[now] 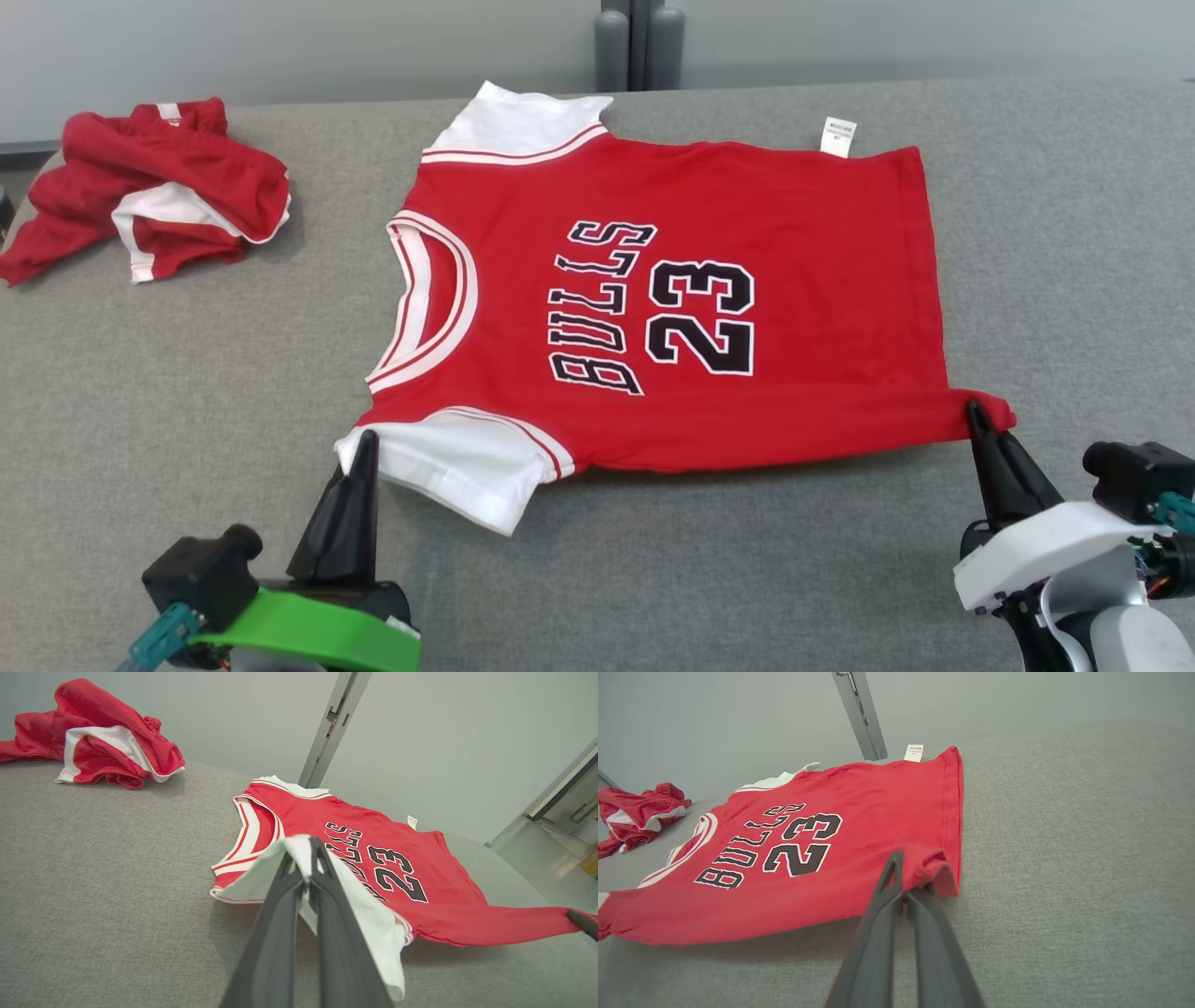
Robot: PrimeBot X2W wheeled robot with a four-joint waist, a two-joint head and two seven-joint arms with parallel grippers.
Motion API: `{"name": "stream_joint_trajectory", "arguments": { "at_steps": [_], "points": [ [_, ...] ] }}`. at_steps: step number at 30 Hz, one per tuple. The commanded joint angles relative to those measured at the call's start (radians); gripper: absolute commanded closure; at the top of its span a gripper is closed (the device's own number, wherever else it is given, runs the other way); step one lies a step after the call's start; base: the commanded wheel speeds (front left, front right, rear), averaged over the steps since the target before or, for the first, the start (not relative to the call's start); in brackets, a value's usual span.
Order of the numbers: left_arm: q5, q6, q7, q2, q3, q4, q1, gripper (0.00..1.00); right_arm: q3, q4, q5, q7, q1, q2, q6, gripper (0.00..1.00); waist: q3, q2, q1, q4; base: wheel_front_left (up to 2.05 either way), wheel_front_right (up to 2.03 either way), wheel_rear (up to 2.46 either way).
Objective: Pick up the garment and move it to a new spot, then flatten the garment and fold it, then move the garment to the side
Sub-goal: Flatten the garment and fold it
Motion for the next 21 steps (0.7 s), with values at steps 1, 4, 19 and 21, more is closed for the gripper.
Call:
{"name": "stream_joint_trajectory", "arguments": {
  "at_steps": [1, 4, 19, 21],
  "points": [
    [0.002, -0.006, -0.006, -0.003, -0.004, 0.016, -0.028, 1.0, -0.005, 0.023, 0.004, 0.003, -0.023, -0.003, -0.001, 1.0, 0.01, 0.0, 0.0001, -0.004, 0.0, 0.0, 0.0],
    [0.006, -0.018, -0.01, -0.004, -0.013, 0.062, -0.073, 1.0, 0.004, 0.076, 0.005, 0.008, -0.056, -0.003, -0.001, 1.0, 0.022, 0.0, 0.0001, -0.005, 0.0, 0.0, 0.0],
    [0.033, -0.06, -0.022, -0.023, -0.07, 0.368, -0.425, 1.0, 0.024, 0.307, 0.047, 0.002, -0.276, -0.003, -0.001, 1.0, 0.116, 0.0, 0.0001, -0.035, 0.0, 0.0, 0.0],
    [0.032, -0.062, -0.034, -0.028, -0.07, 0.416, -0.471, 1.0, 0.026, 0.338, 0.05, -0.008, -0.307, -0.003, -0.001, 1.0, 0.13, 0.0, 0.0001, -0.041, 0.0, 0.0, 0.0]
  ]
}}
